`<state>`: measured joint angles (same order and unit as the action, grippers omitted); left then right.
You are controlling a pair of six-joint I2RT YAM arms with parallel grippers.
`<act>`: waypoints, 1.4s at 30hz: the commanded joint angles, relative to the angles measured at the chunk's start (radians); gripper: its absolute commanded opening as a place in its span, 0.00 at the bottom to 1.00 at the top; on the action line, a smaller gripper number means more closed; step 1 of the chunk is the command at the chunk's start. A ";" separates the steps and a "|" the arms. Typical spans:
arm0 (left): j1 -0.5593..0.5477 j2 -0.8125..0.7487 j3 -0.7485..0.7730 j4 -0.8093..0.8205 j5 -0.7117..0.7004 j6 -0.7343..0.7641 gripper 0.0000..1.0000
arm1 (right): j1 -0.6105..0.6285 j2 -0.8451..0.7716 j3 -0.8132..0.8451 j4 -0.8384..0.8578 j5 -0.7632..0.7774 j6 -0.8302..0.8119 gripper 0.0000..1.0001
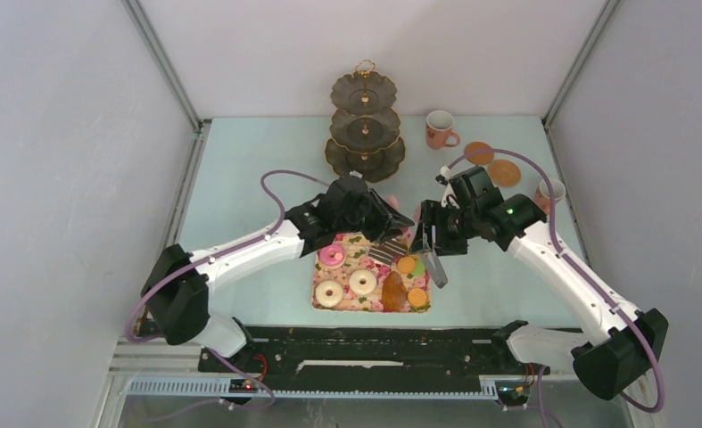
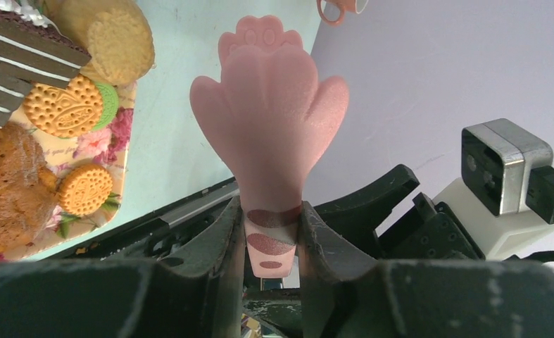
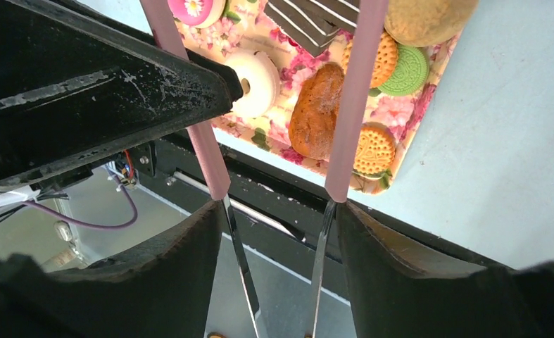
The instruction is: Serve the afternoon tea
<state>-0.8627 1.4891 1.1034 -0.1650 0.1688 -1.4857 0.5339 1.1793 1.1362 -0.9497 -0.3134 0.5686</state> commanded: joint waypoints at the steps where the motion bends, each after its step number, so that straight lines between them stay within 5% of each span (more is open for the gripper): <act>1: -0.007 -0.011 0.017 0.068 0.009 -0.037 0.03 | 0.006 -0.029 0.020 0.017 0.029 -0.001 0.64; 8: -0.007 -0.014 -0.004 0.090 0.007 -0.128 0.02 | 0.015 -0.068 -0.026 0.052 0.071 0.010 0.66; 25: -0.007 -0.011 -0.008 0.083 0.006 -0.188 0.04 | 0.022 -0.101 -0.051 0.097 0.135 0.036 0.49; 28: -0.007 -0.015 -0.008 0.065 0.011 -0.184 0.19 | 0.022 -0.115 -0.051 0.102 0.139 0.045 0.45; 36: 0.010 -0.110 -0.003 -0.046 0.014 0.005 0.87 | -0.009 -0.122 -0.051 0.089 0.085 0.030 0.39; 39: 0.032 -0.223 -0.004 -0.158 -0.023 0.147 0.99 | -0.066 -0.133 -0.047 0.038 0.018 -0.008 0.39; 42: 0.071 -0.373 0.013 -0.314 -0.100 0.333 1.00 | -0.146 -0.168 -0.044 -0.079 -0.127 -0.063 0.40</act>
<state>-0.8356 1.3334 1.0920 -0.2863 0.1581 -1.4319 0.4709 1.0721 1.0821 -0.9085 -0.2699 0.5800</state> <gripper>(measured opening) 0.994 0.400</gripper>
